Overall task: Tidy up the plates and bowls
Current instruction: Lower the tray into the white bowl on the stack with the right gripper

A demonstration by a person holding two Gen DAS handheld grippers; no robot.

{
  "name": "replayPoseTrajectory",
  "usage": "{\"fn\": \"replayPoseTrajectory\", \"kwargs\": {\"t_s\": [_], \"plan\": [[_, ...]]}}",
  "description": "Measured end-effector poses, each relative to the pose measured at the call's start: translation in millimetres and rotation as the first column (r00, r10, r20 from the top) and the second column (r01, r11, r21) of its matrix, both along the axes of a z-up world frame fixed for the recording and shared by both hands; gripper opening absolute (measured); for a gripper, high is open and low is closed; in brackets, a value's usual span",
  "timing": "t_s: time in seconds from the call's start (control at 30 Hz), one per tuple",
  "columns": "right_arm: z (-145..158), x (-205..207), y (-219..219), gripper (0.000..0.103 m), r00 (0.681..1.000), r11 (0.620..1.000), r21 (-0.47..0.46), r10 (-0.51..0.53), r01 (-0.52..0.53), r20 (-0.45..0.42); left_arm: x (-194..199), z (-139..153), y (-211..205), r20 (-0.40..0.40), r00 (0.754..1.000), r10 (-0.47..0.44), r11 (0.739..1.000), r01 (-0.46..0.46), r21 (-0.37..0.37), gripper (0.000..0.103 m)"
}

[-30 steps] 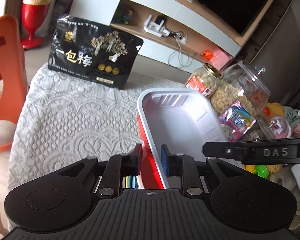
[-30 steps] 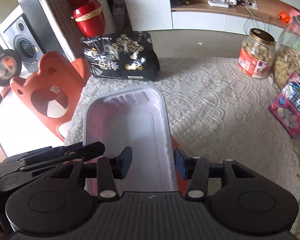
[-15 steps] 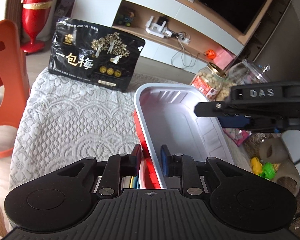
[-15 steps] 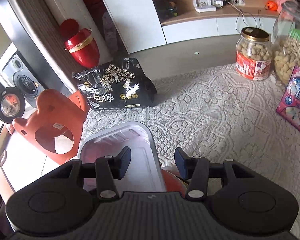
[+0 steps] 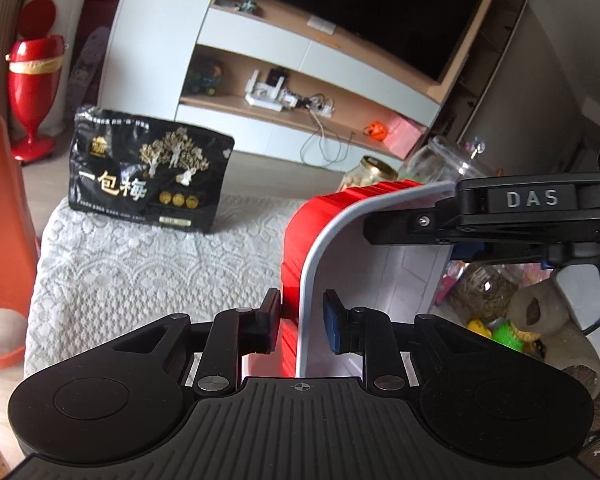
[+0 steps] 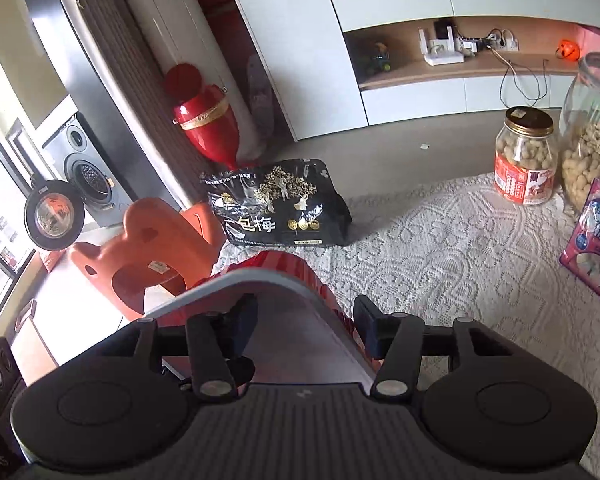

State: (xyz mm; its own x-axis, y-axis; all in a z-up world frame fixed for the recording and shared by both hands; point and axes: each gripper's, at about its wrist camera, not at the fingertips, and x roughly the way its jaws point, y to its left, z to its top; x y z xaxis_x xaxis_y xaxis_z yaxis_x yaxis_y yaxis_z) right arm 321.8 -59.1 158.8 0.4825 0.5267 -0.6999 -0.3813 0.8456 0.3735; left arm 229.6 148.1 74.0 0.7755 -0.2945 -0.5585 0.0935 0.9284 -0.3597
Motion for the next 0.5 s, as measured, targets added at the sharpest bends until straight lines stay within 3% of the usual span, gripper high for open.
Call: {"fn": "replayPoseTrajectory", "kwargs": {"t_s": [0.13,0.33,0.5], "plan": [[-15,-2,-10,0.054,0.998,1.0,-0.016,-0.022,0.021,-0.061,7,-20,2,-0.061,0.998,0.026,1.0,-0.026,0.01,0.025],[-16,-6,-11,0.054,1.0,1.0,-0.029,-0.009,0.008,-0.026,2,-16,4,-0.024,1.0,0.008,1.0,-0.008,-0.017,0.024],[-24,-7,-8,0.054,0.999,0.999,-0.033,-0.012,0.01,-0.04,2,-20,4,-0.038,0.999,0.008,1.0,-0.008,-0.015,0.022]]}}
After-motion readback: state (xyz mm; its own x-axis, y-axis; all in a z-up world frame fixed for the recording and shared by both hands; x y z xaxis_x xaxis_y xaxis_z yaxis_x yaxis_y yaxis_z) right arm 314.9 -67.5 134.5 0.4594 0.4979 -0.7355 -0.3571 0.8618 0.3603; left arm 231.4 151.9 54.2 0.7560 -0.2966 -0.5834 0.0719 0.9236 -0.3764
